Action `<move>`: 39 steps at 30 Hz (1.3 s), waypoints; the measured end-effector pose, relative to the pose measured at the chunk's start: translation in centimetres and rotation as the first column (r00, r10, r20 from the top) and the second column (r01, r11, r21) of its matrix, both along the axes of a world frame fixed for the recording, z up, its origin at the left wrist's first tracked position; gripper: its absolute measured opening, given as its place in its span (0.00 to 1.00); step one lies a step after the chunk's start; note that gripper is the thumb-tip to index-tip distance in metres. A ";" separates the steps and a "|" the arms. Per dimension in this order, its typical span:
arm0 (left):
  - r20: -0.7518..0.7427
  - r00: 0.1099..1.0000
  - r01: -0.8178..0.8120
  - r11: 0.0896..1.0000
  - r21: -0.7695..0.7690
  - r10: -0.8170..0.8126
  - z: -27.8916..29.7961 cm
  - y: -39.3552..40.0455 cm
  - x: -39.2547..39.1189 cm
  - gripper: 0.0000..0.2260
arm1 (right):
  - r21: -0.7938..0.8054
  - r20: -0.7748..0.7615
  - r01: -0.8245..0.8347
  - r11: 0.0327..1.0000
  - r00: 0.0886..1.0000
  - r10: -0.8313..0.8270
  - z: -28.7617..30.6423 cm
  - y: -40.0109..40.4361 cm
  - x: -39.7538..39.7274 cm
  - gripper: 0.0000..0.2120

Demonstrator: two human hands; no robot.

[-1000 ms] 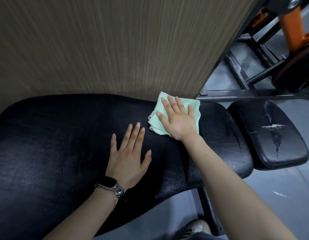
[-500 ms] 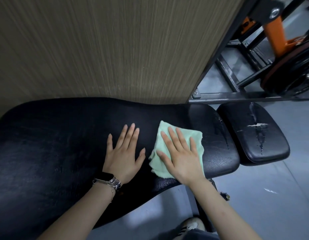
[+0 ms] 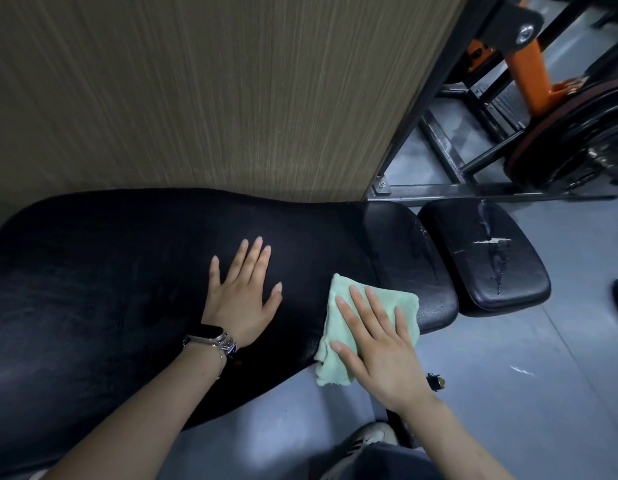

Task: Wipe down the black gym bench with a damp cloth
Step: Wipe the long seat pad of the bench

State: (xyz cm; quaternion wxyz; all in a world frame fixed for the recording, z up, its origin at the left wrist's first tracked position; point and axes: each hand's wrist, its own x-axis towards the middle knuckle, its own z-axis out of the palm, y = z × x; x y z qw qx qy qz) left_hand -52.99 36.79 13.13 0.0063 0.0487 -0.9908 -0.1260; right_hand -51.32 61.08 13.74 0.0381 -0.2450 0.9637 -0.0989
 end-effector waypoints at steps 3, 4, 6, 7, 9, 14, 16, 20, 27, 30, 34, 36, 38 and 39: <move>-0.017 1.000 0.000 1.000 0.004 0.000 -0.1 0.0 0.1 0.34 | -0.001 -0.011 0.002 1.000 1.000 -0.002 -0.2 -0.1 -0.7 0.30; -0.021 1.000 0.001 1.000 0.001 -0.001 -0.2 0.0 0.1 0.33 | -0.001 -0.018 0.007 1.000 1.000 -0.007 -0.3 -0.3 -1.2 0.29; -0.041 0.999 -0.001 1.000 -0.005 0.001 -0.3 0.0 0.1 0.32 | 0.005 -0.038 0.017 1.000 0.999 -0.017 -0.4 -0.7 -2.4 0.30; -0.052 0.999 -0.002 1.000 -0.007 0.001 -0.4 0.0 0.0 0.32 | 0.011 -0.046 0.023 1.000 0.999 -0.022 -0.4 -0.9 -3.1 0.30; -0.059 0.998 0.000 1.000 -0.014 0.000 -0.5 -0.1 0.0 0.31 | 0.026 -0.041 0.027 0.999 0.999 -0.025 -0.2 -1.4 -4.8 0.31; -0.077 0.997 -0.003 0.999 -0.039 0.000 -0.7 -0.2 -0.1 0.30 | 0.067 0.033 0.000 0.998 0.999 -0.003 0.3 -2.8 -9.8 0.33; -0.078 0.997 -0.001 0.999 -0.046 -0.002 -0.8 -0.2 -0.2 0.29 | 0.063 0.037 -0.001 0.998 0.999 -0.002 0.3 -3.4 -11.7 0.34; -0.082 0.997 -0.001 0.999 -0.051 -0.003 -0.9 -0.2 -0.1 0.29 | 0.062 0.042 0.021 0.998 0.999 -0.024 0.2 -4.6 -14.7 0.32; -0.077 0.997 -0.006 0.999 -0.045 0.002 -0.7 -0.1 -0.1 0.29 | 0.059 0.048 0.066 0.996 0.996 -0.069 0.4 -6.3 -18.0 0.27; -0.071 0.997 -0.004 0.999 -0.041 0.001 -0.5 -0.1 -0.1 0.29 | 0.068 0.050 0.091 0.994 0.994 -0.094 0.4 -6.7 -18.8 0.28; -0.055 0.998 -0.008 1.000 -0.031 0.006 -0.4 -0.1 -0.1 0.30 | 0.081 0.057 0.082 0.993 0.995 -0.087 0.4 -6.7 -18.5 0.28; -0.048 0.999 -0.009 1.000 -0.024 0.007 -0.4 -0.1 -0.1 0.30 | 0.076 0.050 0.070 0.995 0.996 -0.074 0.4 -6.4 -17.7 0.28; -0.041 0.999 -0.010 1.000 -0.025 0.009 -0.4 -0.1 -0.1 0.30 | 0.067 0.046 0.061 0.996 0.997 -0.064 0.6 -5.8 -16.6 0.28; -0.040 0.999 -0.011 1.000 -0.023 0.011 -0.3 -0.1 0.0 0.31 | 0.067 0.045 0.055 0.996 0.997 -0.058 0.6 -5.4 -16.0 0.28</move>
